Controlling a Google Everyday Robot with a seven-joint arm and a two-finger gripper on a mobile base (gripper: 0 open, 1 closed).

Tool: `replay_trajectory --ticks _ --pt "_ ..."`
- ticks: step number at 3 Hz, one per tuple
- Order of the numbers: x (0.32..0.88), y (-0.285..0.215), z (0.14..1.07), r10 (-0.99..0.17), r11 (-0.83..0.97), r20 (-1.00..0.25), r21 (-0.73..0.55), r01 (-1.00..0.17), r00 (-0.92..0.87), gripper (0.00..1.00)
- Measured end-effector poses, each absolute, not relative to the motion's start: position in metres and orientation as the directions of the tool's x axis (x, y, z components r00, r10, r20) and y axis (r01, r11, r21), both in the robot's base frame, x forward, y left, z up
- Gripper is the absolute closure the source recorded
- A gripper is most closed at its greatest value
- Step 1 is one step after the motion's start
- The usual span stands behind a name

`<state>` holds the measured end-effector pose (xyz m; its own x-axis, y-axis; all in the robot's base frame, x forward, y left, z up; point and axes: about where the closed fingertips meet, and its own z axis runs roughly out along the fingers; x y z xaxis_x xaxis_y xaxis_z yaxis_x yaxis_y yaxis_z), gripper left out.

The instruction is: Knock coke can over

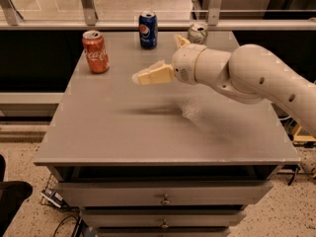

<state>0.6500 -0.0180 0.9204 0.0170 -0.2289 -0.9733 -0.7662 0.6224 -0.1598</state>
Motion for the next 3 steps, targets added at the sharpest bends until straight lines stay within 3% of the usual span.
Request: replay_trajectory --ticks 3 --pt "0.698 0.064 0.908 -0.151 0.580 -0.988 -0.078 -0.811 -0.013 0.00"
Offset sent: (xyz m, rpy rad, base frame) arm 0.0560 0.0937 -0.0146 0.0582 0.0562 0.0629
